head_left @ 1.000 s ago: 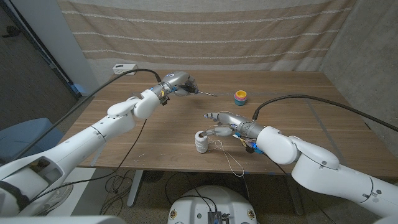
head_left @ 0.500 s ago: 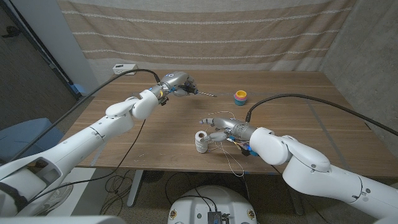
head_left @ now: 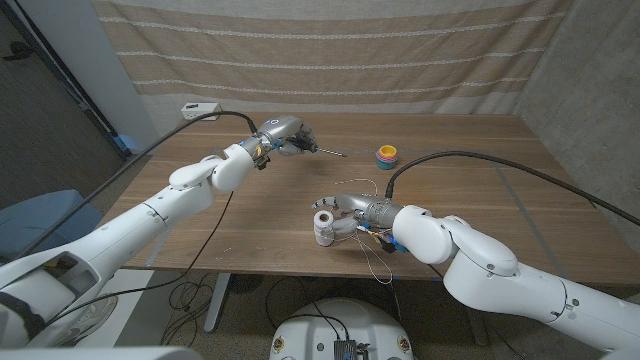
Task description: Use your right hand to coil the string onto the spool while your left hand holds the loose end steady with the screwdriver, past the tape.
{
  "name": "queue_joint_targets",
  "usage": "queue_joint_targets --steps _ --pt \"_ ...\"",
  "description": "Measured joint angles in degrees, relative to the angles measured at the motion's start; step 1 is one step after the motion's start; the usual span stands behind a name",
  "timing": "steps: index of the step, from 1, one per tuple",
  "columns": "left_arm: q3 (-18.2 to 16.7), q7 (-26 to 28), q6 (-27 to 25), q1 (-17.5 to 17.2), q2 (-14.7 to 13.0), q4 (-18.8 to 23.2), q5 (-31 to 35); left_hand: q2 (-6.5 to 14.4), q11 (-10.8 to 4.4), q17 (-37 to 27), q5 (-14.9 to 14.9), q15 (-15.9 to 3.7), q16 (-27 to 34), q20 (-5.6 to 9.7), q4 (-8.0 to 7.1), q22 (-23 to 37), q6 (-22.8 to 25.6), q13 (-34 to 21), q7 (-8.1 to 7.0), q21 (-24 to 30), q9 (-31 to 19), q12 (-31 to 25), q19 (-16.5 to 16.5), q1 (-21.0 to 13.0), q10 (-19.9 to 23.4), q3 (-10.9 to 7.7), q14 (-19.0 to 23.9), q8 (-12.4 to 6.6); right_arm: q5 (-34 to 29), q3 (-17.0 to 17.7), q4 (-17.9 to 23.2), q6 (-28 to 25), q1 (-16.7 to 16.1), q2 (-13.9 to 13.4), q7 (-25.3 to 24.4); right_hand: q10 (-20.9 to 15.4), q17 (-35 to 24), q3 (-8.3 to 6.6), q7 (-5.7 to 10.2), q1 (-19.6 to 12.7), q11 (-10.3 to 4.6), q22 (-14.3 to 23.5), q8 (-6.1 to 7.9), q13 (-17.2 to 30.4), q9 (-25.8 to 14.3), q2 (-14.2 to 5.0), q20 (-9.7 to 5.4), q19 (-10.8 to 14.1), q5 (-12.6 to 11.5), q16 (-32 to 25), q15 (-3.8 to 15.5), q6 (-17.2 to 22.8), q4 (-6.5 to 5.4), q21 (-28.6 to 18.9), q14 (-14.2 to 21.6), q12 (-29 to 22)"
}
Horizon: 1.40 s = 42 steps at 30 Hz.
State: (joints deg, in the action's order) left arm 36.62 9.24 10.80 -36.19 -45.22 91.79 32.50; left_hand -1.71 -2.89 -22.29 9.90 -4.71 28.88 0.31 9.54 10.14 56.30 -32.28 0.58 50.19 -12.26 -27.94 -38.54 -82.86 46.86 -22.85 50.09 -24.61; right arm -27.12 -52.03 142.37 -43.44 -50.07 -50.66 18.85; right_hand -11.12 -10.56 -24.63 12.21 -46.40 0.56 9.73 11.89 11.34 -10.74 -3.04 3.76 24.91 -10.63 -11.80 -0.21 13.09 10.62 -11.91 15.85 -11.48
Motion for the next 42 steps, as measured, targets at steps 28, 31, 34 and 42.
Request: queue_joint_targets --steps 28,31,34,42 --pt "-0.14 -0.38 -1.23 -0.34 -0.14 0.51 0.24 0.0 0.31 -0.21 -0.24 -0.03 -0.31 0.11 0.0 0.0 0.0 -0.27 0.0 0.01 0.0 0.88 0.11 0.0 0.31 0.0 -0.02 0.0 -5.18 -0.5 -5.66 7.59 -1.64 3.68 -3.49 -29.43 -6.2 4.56 -6.33 -22.04 -1.92 17.72 5.65 6.13 -1.59 1.48 -10.08 25.11 0.72 -26.71 -3.12 33.86 -1.87 -34.3 25.9 -15.53" --pt "-0.14 -0.39 -1.31 -0.35 -0.11 0.54 0.28 0.0 0.31 -0.21 -0.28 -0.03 -0.4 0.11 0.0 0.0 0.0 -0.27 0.0 0.01 0.0 0.87 0.11 0.0 0.31 0.0 -0.02 0.0 -4.52 0.8 -6.41 9.3 -3.0 3.82 -5.49 -29.75 -6.2 4.71 -6.89 -22.4 -1.99 18.34 5.58 6.13 -1.9 1.84 -10.43 26.62 0.9 -27.44 -3.17 34.96 -2.02 -37.85 26.57 -16.47" --pt "-0.14 -0.39 -1.42 -0.36 -0.09 0.55 0.33 0.0 0.31 -0.22 -0.22 -0.13 -0.54 0.11 0.0 0.0 0.0 -0.53 0.01 0.01 0.0 0.88 0.11 0.0 0.31 0.0 0.09 0.0 -4.07 2.32 -7.07 10.41 -4.55 3.86 -6.92 -30.17 -6.2 4.71 -7.9 -22.69 -1.58 18.58 5.12 6.14 -2.17 2.13 -10.83 27.24 0.94 -27.47 -3.45 35.97 -2.03 -39.81 27.29 -16.52" --pt "0.03 -0.22 -1.45 -0.36 0.21 0.49 0.34 0.0 0.1 -0.22 -0.1 -0.2 -0.74 0.14 0.0 0.0 0.0 -0.53 0.01 0.38 0.0 1.33 0.14 0.0 0.51 0.0 0.39 0.0 1.99 9.15 -10.37 19.39 -9.97 4.43 -17.87 -30.17 -6.2 4.71 -7.92 -22.69 -1.57 18.58 5.09 6.14 -3.22 2.13 -10.74 27.35 0.65 -27.21 -3.58 35.97 -2.03 -41.59 27.58 -17.09"
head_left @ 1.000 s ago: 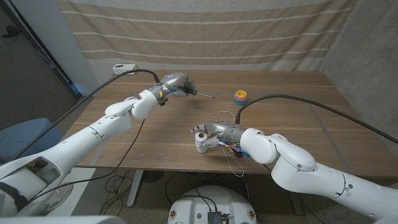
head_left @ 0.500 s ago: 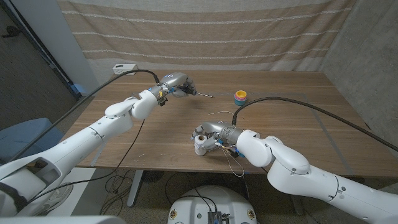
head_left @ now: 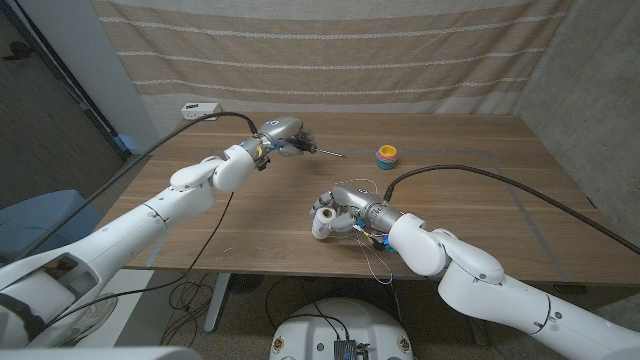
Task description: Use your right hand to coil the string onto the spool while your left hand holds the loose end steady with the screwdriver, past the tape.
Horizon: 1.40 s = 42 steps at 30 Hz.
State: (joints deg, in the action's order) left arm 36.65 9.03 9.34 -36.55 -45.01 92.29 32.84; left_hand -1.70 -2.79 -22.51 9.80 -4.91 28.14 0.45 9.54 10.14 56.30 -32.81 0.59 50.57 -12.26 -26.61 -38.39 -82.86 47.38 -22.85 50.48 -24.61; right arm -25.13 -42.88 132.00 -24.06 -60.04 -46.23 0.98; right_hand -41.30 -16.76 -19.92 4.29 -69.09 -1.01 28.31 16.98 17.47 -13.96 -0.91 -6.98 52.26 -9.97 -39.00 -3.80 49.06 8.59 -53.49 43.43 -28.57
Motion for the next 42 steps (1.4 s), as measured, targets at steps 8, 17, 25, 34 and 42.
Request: queue_joint_targets --steps 8,17,25,34,42 --pt "0.17 0.63 0.16 0.31 0.41 -0.6 -0.16 0.0 0.0 0.0 0.0 -0.01 -0.24 0.05 0.0 0.0 0.09 -0.15 0.09 0.02 0.0 0.0 0.05 0.0 0.0 0.0 0.01 0.0 7.63 5.29 -6.08 12.2 -3.39 2.24 -9.1 0.0 -0.01 0.0 -0.21 0.0 0.0 0.0 0.19 0.0 -1.1 0.0 0.14 -0.19 -0.22 0.76 -0.01 0.2 0.0 -1.55 0.41 -0.34" --pt "0.23 0.98 0.73 1.01 1.3 -1.92 -1.12 0.0 0.0 -0.01 -0.03 -0.09 -0.46 0.16 0.0 0.0 0.32 -0.26 0.06 0.03 0.0 0.34 0.16 0.0 0.0 0.0 0.07 0.01 12.95 8.28 -11.37 25.99 -3.88 4.96 -15.14 0.0 -0.06 0.0 -0.32 0.0 0.0 -0.01 0.24 0.0 -2.12 0.0 0.14 -0.19 -0.44 1.3 -0.09 0.3 0.0 -3.09 0.9 -0.44" --pt "0.31 1.03 1.52 1.76 2.07 -3.17 -2.71 0.0 0.0 -0.02 -0.11 -0.11 -0.59 0.16 0.0 0.0 0.32 -0.53 0.06 0.04 0.0 0.56 0.16 0.0 0.0 0.0 0.08 0.02 15.62 10.26 -16.5 34.12 -2.57 8.15 -16.98 0.0 -0.31 0.0 -0.62 -0.16 0.0 -0.01 0.23 0.0 -2.69 0.16 0.35 -0.4 -0.45 1.97 -0.1 0.59 0.0 -4.04 0.91 -0.72" --pt "0.65 0.65 2.14 2.5 2.8 -4.06 -3.81 0.0 0.0 -2.12 -0.12 -0.13 -0.58 0.17 0.0 0.0 0.31 -0.53 0.06 0.18 0.0 0.77 0.17 0.0 0.0 0.0 0.07 0.01 16.94 11.16 -21.74 41.88 -0.04 11.93 -17.92 0.0 -2.31 0.0 -0.82 -0.54 0.0 -0.17 0.23 0.0 -2.95 0.54 0.65 -0.7 -0.44 2.61 -0.1 0.79 -0.01 -5.02 0.91 -0.73" --pt "0.95 -0.1 2.52 3.03 3.17 -4.24 -4.38 0.0 0.0 -2.13 -0.17 -0.13 -0.58 0.25 0.0 0.0 0.3 -0.79 0.07 0.27 0.0 0.98 0.25 0.0 0.0 0.0 0.07 0.01 17.12 11.55 -26.57 47.31 2.72 15.38 -18.82 0.0 -4.46 0.0 -0.82 -0.67 0.0 -0.44 0.22 0.0 -3.07 0.67 0.75 -0.79 -0.43 3.2 -0.1 0.79 -0.01 -5.85 0.91 -0.75"
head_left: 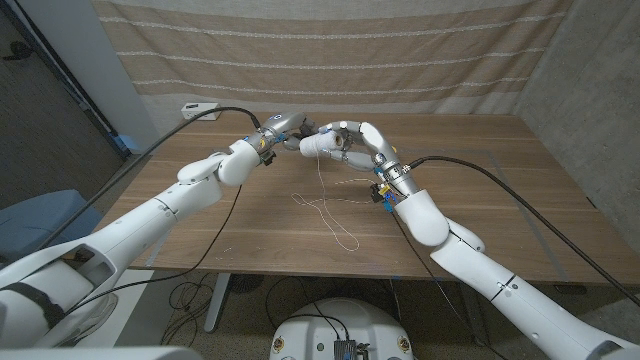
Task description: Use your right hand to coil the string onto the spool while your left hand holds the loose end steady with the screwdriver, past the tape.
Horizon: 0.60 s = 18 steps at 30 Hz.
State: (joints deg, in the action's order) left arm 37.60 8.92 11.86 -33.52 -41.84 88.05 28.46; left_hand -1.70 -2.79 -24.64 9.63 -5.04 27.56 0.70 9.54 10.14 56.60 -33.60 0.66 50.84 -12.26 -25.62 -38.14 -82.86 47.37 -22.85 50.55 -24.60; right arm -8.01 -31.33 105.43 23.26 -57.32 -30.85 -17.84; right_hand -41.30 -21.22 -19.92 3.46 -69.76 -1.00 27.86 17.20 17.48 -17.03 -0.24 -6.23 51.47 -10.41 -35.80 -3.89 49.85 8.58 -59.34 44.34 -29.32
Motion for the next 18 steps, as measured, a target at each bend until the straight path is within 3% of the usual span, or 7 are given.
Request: queue_joint_targets --steps 18 --pt "-0.34 -1.92 0.09 -0.71 -0.41 1.92 -1.75 0.0 0.31 -0.01 0.16 0.15 -0.1 0.02 0.0 -0.03 -0.01 0.0 0.01 0.0 0.0 0.42 0.02 0.0 0.31 0.0 0.16 0.0 -1.14 1.32 -11.19 5.63 8.24 7.37 -3.55 -0.29 -2.53 0.0 -0.19 0.01 0.29 -0.52 -0.45 0.0 -0.14 -0.01 0.31 -0.31 0.12 0.93 0.0 0.21 0.0 -1.73 0.0 0.0"
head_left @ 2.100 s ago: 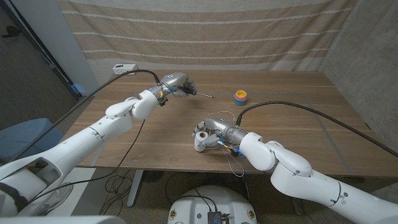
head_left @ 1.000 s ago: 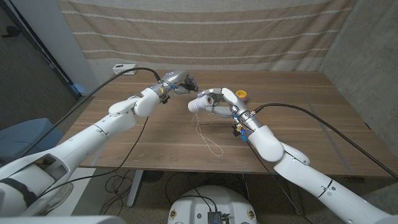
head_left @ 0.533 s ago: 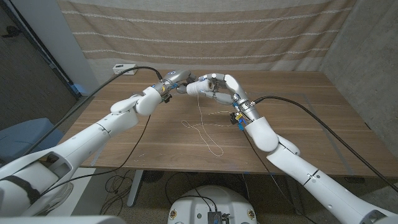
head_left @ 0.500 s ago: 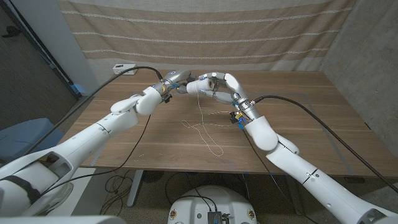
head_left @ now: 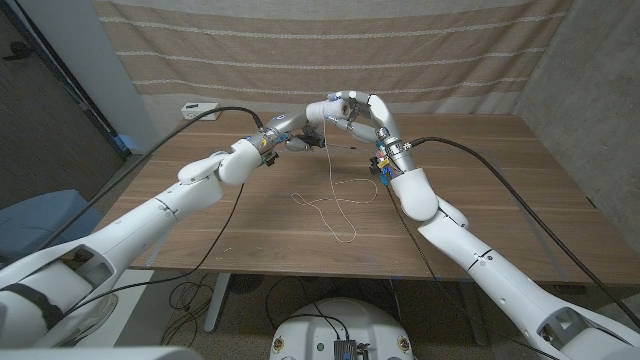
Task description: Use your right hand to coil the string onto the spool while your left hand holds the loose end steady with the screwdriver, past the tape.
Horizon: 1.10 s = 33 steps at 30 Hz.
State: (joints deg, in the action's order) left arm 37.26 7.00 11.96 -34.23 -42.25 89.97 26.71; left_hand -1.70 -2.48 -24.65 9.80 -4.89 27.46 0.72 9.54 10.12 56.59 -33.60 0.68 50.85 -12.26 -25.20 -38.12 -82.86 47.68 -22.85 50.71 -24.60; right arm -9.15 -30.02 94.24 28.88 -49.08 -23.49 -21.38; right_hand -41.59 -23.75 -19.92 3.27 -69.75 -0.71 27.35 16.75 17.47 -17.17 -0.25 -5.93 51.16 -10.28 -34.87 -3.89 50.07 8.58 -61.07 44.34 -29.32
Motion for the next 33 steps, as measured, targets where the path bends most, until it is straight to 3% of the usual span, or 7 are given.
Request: queue_joint_targets --steps 16,33 --pt "-1.55 -0.82 -0.28 -1.77 -0.88 2.23 -1.91 0.0 -0.31 -0.01 -0.09 -0.11 -0.45 0.08 0.0 -0.15 -0.1 -0.32 0.1 0.0 0.0 0.28 0.08 0.0 0.3 0.0 0.08 0.0 -1.55 -0.12 -6.92 -1.29 5.8 3.52 -3.75 -0.11 -2.83 0.0 0.2 0.0 0.11 -0.78 -0.38 0.0 0.0 0.0 0.0 0.0 0.16 0.72 0.0 0.2 0.0 -1.26 0.0 0.0" --pt "-3.86 -1.16 -0.27 -3.67 -1.8 4.16 -5.07 0.0 -0.3 -0.04 -0.13 -0.15 -0.8 0.09 0.0 -0.13 0.02 -0.53 -0.02 0.0 0.0 0.64 0.09 0.0 0.3 0.0 0.07 0.0 -0.55 1.08 -10.16 -9.09 6.34 2.54 -8.4 -0.19 -4.27 0.0 0.19 0.0 0.19 -1.52 -0.88 0.0 -0.27 0.0 0.48 -0.49 0.1 1.78 0.0 0.2 0.0 -2.55 0.0 0.0"
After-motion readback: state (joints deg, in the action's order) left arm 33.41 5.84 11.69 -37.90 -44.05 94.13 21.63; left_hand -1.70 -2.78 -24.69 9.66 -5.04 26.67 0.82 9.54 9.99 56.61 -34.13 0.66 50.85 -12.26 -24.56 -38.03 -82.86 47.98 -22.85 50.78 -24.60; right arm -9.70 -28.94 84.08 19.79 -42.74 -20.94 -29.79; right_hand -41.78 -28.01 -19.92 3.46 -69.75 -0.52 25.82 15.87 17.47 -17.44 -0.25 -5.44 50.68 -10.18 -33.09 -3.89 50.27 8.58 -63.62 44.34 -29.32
